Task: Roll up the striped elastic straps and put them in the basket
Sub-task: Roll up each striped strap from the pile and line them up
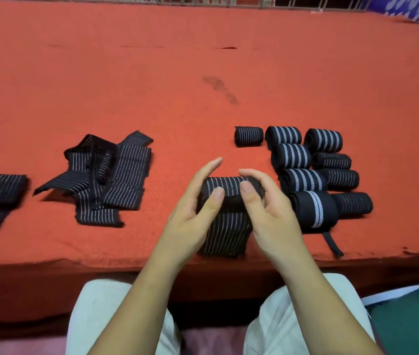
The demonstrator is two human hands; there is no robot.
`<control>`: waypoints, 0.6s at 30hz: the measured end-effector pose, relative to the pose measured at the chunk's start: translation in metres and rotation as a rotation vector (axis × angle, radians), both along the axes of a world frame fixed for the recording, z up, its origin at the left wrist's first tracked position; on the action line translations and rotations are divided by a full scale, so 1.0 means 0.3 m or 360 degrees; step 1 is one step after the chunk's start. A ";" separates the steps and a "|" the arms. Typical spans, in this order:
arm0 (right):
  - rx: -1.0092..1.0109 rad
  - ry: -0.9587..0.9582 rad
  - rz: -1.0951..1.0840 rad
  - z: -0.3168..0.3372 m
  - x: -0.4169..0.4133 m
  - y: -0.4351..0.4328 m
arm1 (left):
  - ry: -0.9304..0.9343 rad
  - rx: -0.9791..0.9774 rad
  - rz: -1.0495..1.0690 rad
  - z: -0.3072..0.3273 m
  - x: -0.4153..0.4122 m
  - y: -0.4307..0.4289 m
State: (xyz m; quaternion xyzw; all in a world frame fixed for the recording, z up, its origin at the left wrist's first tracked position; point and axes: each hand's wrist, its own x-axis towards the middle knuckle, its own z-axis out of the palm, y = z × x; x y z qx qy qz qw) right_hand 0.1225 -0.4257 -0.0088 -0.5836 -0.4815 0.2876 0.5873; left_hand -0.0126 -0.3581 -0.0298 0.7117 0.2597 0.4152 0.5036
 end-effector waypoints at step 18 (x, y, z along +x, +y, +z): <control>0.0069 0.0132 0.0201 -0.035 0.018 -0.003 | -0.0163 -0.0414 0.0057 -0.016 0.026 -0.001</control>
